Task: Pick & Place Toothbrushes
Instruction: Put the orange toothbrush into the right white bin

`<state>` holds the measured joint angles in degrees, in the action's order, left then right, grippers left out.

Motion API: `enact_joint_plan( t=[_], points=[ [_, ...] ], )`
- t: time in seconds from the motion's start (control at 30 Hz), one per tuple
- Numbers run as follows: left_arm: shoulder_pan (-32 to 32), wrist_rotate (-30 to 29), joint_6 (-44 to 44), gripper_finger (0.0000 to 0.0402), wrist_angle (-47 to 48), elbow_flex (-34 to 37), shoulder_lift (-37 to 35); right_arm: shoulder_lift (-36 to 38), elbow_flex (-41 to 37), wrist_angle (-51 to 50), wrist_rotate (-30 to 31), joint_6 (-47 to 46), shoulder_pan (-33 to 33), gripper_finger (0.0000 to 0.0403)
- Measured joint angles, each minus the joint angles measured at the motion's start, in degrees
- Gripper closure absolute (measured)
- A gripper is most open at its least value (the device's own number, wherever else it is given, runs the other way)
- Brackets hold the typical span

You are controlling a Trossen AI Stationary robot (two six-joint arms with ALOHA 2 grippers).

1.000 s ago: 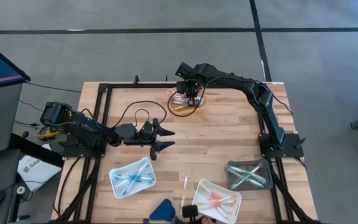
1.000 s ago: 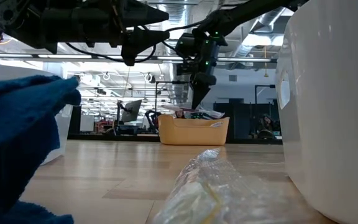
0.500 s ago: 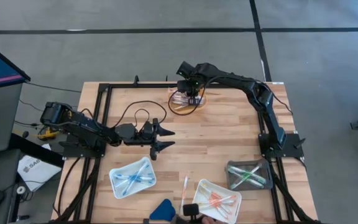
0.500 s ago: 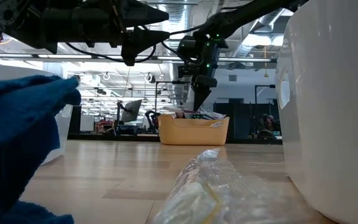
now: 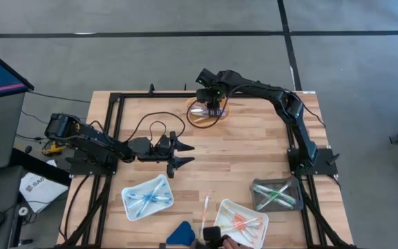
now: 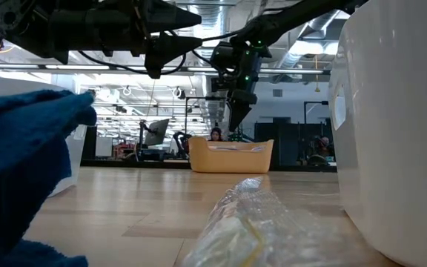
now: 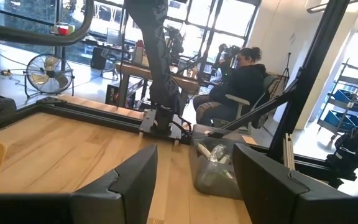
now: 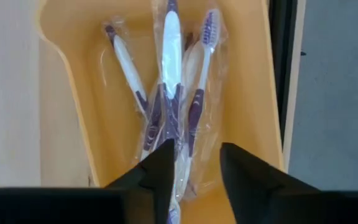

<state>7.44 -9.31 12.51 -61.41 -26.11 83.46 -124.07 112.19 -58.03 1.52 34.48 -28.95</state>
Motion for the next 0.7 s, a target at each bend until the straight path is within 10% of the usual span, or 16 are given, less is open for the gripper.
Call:
enact_joint_plan(
  t=[0.3, 0.7],
  points=[
    [0.0, 0.09, 0.0, 0.0198, 0.01, 0.0, 0.0, 0.0, 5.74, -6.46, 0.48, -3.7, 1.15, 0.022],
    [-0.02, 0.93, 0.42, 0.0198, -1.72, -0.06, 0.0, 0.38, 20.9, -31.79, -5.32, -19.06, 9.81, 0.0229]
  ],
)
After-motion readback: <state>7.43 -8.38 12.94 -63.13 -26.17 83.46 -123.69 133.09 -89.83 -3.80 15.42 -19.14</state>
